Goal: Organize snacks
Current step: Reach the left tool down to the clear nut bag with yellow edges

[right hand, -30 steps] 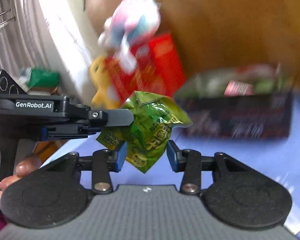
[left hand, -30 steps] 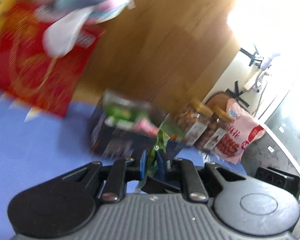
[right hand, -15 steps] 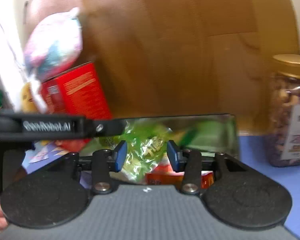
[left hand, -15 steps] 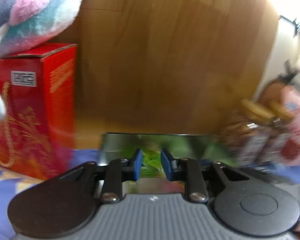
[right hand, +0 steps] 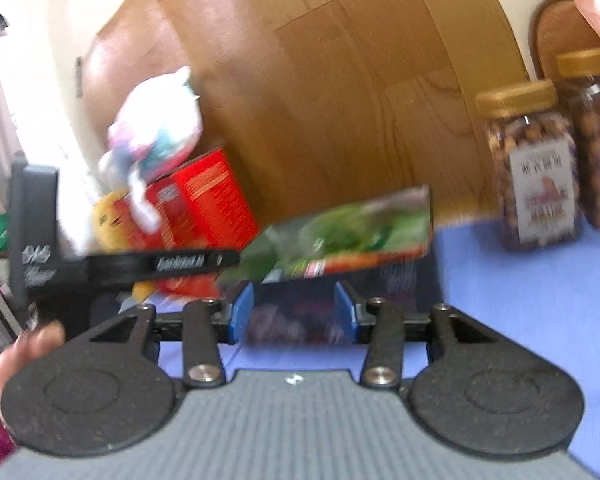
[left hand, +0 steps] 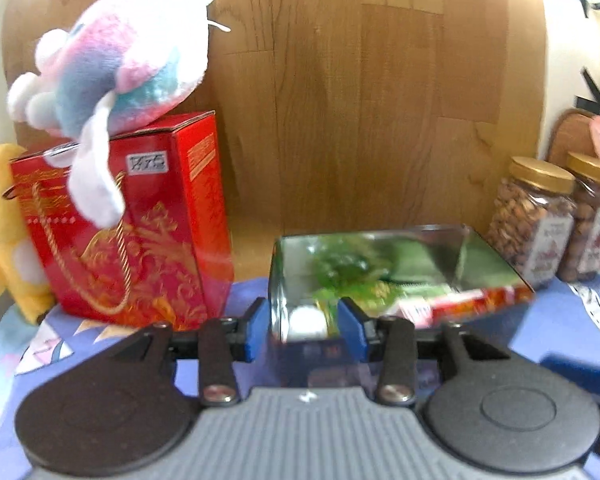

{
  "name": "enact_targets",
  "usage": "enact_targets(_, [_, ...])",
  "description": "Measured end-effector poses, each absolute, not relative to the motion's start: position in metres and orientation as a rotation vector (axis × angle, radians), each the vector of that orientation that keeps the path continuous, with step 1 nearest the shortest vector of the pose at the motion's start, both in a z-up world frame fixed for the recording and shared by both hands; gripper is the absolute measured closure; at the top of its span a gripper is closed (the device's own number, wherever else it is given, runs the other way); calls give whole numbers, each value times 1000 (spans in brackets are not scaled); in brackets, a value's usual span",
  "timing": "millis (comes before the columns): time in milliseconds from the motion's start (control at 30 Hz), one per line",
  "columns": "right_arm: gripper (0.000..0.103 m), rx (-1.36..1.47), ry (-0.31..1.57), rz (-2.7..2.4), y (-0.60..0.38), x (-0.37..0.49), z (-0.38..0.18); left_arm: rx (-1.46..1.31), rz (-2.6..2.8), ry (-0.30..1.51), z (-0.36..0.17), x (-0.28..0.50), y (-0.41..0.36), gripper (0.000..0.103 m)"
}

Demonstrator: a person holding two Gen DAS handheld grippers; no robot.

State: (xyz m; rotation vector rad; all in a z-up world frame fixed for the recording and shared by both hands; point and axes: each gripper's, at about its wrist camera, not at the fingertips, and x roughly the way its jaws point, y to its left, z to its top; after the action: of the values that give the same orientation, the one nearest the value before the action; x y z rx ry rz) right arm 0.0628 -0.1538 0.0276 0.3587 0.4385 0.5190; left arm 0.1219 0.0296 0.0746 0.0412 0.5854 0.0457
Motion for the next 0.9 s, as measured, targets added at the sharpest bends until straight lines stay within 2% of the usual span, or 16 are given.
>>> enact_targets(167, [53, 385, 508, 529, -164, 18, 8, 87, 41, 618, 58, 83, 25, 61])
enact_targets(400, [52, 341, 547, 413, -189, -30, -16, -48, -106, 728, 34, 44, 29, 61])
enact_targets(733, [52, 374, 592, 391, -205, -36, -28, -139, -396, 890, 9, 66, -18, 61])
enact_targets(800, [52, 367, 595, 407, -207, -36, -29, -205, -458, 919, 2, 69, -18, 57])
enact_targets(900, [52, 334, 589, 419, -200, -33, -31, -262, -500, 937, -1, 70, -20, 58])
